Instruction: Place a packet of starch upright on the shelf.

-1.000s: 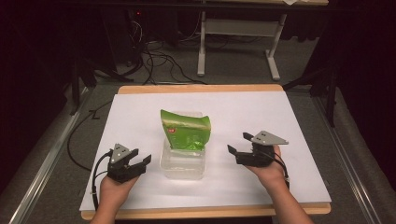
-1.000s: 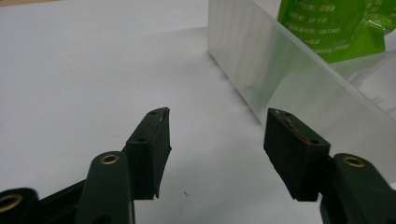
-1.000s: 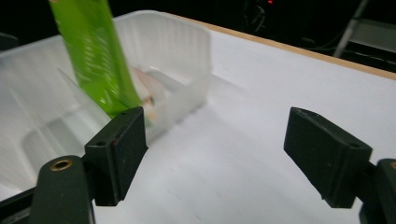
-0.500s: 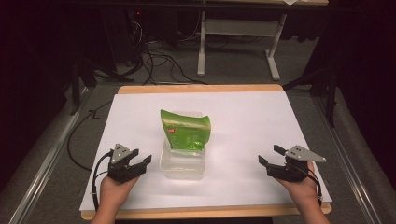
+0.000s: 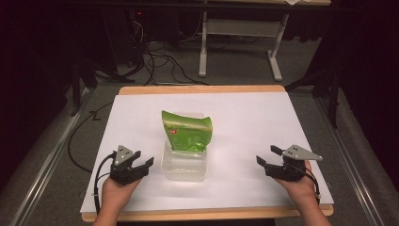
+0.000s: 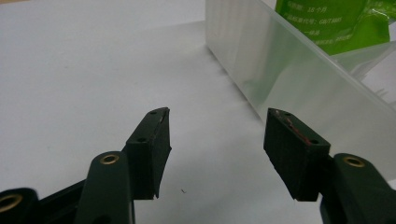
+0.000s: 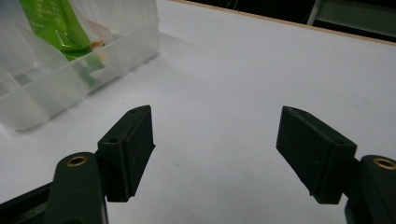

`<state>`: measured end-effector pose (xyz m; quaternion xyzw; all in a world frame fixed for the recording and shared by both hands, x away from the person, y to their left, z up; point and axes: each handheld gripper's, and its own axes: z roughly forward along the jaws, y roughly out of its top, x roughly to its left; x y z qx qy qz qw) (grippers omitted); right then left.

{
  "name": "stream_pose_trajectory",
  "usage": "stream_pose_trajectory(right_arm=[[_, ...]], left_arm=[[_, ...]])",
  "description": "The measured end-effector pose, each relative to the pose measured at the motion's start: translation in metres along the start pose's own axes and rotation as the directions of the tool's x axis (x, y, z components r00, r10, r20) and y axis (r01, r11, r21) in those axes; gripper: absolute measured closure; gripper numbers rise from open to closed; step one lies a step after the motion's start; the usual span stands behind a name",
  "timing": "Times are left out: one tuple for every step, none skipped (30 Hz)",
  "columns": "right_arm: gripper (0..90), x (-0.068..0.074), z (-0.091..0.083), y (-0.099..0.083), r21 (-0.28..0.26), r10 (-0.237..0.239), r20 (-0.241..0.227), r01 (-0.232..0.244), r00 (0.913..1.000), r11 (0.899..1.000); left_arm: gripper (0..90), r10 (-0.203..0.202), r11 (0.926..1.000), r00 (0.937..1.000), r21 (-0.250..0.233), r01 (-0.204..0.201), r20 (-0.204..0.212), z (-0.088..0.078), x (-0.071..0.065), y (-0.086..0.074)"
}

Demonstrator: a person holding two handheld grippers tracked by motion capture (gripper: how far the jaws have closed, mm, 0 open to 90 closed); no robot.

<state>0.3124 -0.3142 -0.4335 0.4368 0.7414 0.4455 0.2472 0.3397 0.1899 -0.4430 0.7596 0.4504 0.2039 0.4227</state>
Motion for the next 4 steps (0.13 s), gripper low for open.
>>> stream_pose_trajectory(right_arm=[[28.0, -0.0012, -0.0002, -0.0003, -0.002, 0.008, 0.002, -0.008, 1.0000, 1.000], [28.0, -0.0024, -0.0004, -0.0003, -0.005, 0.009, 0.005, -0.009, 0.9999, 1.000], [28.0, -0.0029, -0.0006, -0.0003, -0.006, 0.015, 0.003, -0.015, 0.9999, 1.000], [28.0, -0.0030, -0.0008, -0.0002, -0.005, 0.019, 0.006, -0.019, 0.9998, 1.000]], left_arm=[[41.5, 0.000, 1.0000, 1.0000, -0.002, 0.000, 0.000, 0.0000, 0.0000, 0.0000], [41.5, -0.002, 1.0000, 1.0000, -0.003, 0.002, 0.000, -0.0002, 0.0001, 0.0000], [41.5, -0.004, 1.0000, 1.0000, -0.005, 0.004, 0.001, -0.0005, 0.0004, 0.0001], [41.5, -0.007, 1.0000, 1.0000, -0.007, 0.007, 0.000, -0.0009, 0.0007, 0.0003]])
